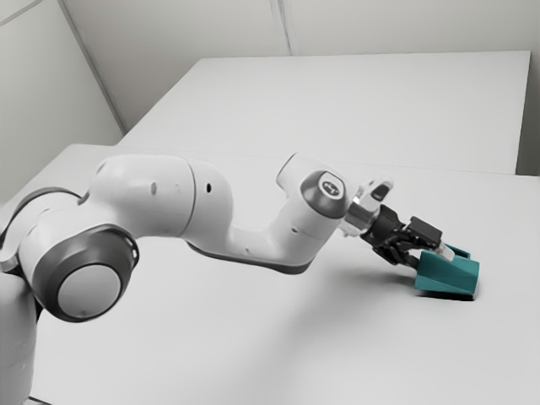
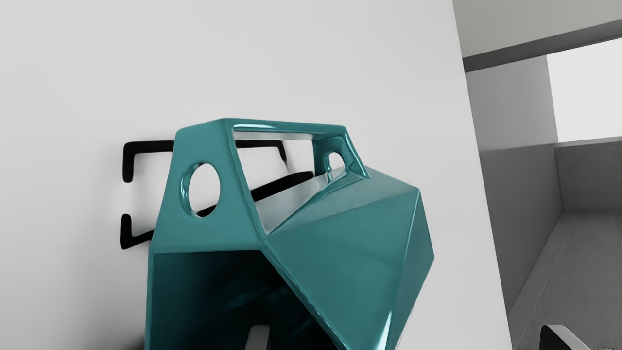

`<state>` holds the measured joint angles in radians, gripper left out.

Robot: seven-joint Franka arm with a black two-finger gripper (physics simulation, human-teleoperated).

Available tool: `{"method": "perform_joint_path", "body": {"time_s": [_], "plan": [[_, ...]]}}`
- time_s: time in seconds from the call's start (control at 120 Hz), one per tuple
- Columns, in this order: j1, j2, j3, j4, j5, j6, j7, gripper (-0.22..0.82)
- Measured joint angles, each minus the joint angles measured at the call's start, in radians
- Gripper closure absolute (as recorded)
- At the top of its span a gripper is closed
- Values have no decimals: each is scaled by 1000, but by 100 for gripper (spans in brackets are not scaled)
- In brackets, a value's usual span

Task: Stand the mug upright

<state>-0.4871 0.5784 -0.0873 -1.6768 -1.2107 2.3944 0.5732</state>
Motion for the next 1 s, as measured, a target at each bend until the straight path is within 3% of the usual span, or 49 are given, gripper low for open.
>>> {"method": "perform_joint_path", "body": {"time_s": [0.208, 0.4, 0.867, 1.0], "plan": [[-9, 14, 0, 7, -9, 0, 12, 1], [-11, 22, 1, 7, -26, -5, 17, 12], [-17, 22, 1, 13, -30, -10, 23, 61], [-20, 20, 1, 24, -27, -9, 24, 70]]}}
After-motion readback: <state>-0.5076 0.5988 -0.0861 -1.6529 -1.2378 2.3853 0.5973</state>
